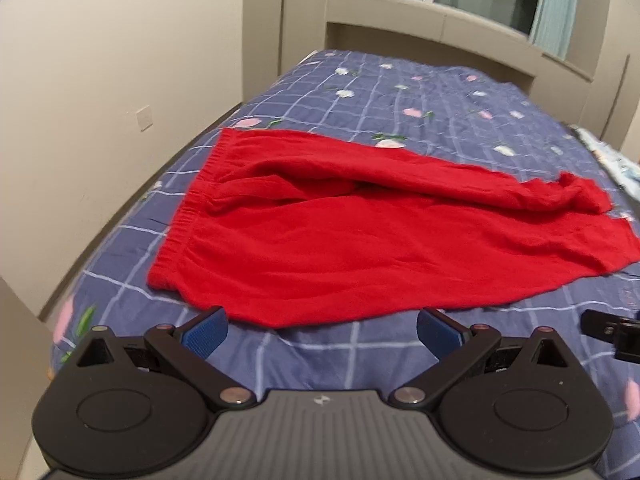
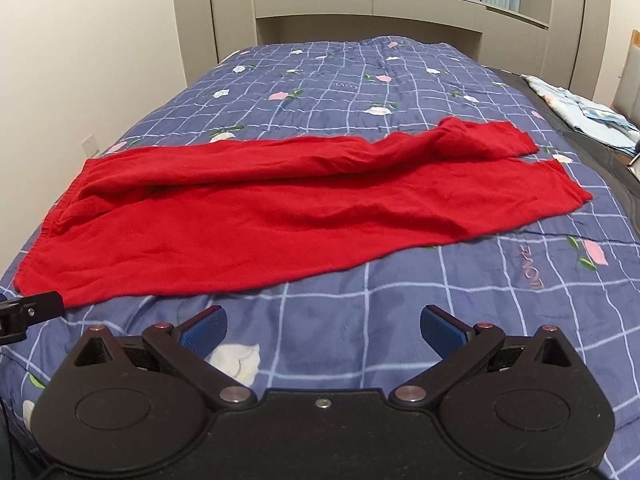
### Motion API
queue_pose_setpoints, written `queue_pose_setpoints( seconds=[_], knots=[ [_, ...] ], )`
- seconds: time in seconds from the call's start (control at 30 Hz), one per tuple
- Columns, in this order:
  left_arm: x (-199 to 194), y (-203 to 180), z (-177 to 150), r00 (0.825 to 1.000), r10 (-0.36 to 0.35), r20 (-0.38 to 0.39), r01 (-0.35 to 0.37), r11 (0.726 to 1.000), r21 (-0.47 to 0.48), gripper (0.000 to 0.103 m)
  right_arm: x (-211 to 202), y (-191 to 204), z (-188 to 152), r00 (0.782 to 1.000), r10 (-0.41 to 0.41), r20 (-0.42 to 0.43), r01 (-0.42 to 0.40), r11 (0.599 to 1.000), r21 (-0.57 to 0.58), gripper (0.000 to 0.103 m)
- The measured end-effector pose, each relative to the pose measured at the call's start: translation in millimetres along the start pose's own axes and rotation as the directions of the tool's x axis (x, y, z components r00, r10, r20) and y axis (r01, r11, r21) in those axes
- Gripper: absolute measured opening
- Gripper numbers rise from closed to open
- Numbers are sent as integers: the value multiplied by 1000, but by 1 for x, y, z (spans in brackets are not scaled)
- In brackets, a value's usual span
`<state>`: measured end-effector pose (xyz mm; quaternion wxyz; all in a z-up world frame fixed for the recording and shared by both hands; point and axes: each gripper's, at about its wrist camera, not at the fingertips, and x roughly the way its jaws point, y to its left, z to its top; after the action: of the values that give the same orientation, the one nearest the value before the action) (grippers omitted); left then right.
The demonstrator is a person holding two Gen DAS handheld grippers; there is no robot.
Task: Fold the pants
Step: 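Move both grippers toward the waistband of the red pants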
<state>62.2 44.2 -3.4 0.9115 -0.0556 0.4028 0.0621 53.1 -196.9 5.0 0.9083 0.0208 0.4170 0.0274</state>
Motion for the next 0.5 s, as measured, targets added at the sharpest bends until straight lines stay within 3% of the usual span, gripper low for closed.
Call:
queue_pose_setpoints(
  seconds=[0.3,0.4,0.5],
  knots=[
    [26,10,35,995,90,-34,-89,996,24,103,19,8,22,1000,17,18,-16,999,-42,103],
    [36,15,54,992,121,-30,-120,992,38,103,24,5,33,995,84,57,-81,995,-54,103],
    [47,19,74,992,124,-16,-123,991,46,103,26,-1,43,975,180,131,-170,982,-88,103]
  ],
)
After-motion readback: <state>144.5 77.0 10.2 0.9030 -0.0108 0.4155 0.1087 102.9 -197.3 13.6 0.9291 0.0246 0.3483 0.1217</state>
